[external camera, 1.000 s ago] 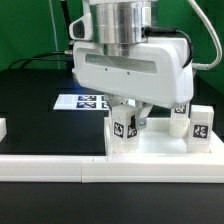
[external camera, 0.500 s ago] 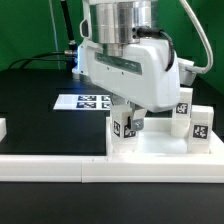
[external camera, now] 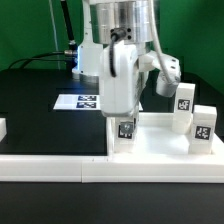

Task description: Assemble square table

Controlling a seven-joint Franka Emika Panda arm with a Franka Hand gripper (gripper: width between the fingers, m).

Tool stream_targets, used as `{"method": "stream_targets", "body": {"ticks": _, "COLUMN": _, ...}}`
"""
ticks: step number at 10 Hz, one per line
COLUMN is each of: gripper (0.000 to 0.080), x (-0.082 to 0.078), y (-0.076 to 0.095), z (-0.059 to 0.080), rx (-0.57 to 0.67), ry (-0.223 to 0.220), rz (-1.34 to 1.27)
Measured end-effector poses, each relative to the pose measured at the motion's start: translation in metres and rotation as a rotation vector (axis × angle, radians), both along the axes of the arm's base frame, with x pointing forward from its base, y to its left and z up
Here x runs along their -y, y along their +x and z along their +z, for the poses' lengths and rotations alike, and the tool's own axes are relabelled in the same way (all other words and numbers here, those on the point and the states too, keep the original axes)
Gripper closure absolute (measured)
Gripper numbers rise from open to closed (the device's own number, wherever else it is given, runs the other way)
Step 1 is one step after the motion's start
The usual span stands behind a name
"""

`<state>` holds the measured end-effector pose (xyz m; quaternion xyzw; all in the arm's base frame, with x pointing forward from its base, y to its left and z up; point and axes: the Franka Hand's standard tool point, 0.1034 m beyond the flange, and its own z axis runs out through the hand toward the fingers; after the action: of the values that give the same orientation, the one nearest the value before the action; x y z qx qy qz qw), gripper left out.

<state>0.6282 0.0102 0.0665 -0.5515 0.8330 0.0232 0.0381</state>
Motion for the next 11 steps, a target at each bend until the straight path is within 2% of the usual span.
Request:
{"method": "stream_targets", "body": {"ticks": 3, "gripper": 0.0499, "x": 0.002, "y": -0.002, "z": 0.000, "rx": -0.014, "ry": -0.006, "rz": -0.128}}
{"method": "stream_targets", "body": {"ticks": 6, "gripper": 0.0485, "x": 0.004, "y": -0.004, "z": 0.000, "rx": -0.022, "ry": -0.015, "rz": -0.149}}
{"method": "stream_targets", "body": {"ticks": 8, "gripper": 0.0227, "x": 0.003, "y": -0.004, "z": 0.000, "rx": -0.022, "ry": -0.014, "rz": -0.149}}
{"method": "stream_targets", "body": {"ticks": 9, "gripper": 0.0227, "x": -0.001, "y": -0.006, "z": -0.001, "rx": -0.025, "ry": -0.013, "rz": -0.143}}
{"method": "stream_targets", "body": {"ticks": 10, "gripper": 0.0163, "x": -0.006, "y": -0.008, "z": 0.005, "rx": -0.019, "ry": -0.006, "rz": -0.128}}
{"method": "stream_targets", "body": {"ticks": 11, "gripper": 0.0154, "x": -0.008, "y": -0.007, "z": 0.020, "rx": -0.002, "ry": 0.007, "rz": -0.109}}
